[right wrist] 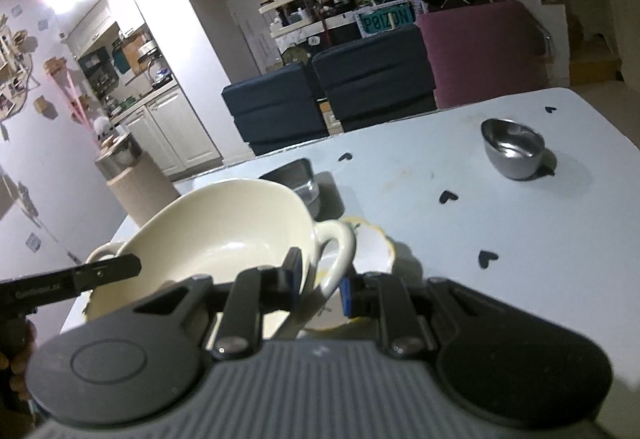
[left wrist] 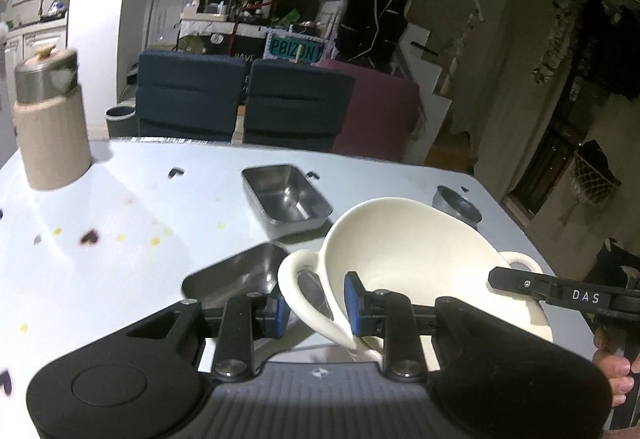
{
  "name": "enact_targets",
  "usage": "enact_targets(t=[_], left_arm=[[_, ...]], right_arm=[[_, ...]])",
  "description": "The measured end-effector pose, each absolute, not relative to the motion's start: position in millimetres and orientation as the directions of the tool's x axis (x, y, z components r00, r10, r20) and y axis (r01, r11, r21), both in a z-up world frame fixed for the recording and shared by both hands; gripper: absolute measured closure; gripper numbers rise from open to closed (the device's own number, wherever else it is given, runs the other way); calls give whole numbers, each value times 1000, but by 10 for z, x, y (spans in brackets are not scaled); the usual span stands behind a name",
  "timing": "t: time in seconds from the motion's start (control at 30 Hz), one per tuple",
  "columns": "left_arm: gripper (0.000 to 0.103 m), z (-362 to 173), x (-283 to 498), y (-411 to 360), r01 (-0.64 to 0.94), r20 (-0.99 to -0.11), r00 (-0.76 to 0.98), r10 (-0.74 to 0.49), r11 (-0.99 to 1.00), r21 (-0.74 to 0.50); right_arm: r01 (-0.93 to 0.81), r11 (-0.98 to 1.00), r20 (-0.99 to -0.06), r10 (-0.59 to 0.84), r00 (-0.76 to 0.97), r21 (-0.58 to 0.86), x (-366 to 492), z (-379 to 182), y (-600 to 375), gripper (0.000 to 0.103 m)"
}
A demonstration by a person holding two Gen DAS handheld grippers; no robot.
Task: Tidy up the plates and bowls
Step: 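Carry the cream two-handled bowl across the table with both grippers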
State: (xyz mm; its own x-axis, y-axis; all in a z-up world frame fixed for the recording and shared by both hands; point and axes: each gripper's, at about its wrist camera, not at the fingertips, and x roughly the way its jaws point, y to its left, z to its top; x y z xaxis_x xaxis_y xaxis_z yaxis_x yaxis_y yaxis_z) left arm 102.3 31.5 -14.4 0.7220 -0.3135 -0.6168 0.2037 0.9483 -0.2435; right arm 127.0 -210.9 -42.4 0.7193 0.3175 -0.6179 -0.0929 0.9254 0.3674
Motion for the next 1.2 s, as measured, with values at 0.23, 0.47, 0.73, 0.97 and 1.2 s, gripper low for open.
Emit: enact_targets(t=[0.23, 0.47, 0.73, 0.97, 1.2], left_arm=[[73, -317, 915, 483, 180, -650, 693, -312, 948, -262], [72, -544, 829, 624, 162, -690, 650, -317, 946, -281], [72, -725, 802, 688, 147, -729, 602, -326, 943, -300], [71, -808, 796, 673, 144, -749, 577, -325, 944, -298], [71, -910, 793, 692, 139, -772, 541, -334, 941, -309]], right_arm=[[-115, 928, -649, 332, 685, 353, 1203, -495, -1972, 80], [-131, 933, -695, 339, 634, 335, 1110, -623, -1857, 80], [-144, 935, -743, 345, 573, 324, 1049, -765, -1717, 80], [-142, 942, -769, 331, 547, 305, 1046, -832, -1642, 80], [-140, 947, -782, 317, 537, 288, 1034, -856, -1617, 80]])
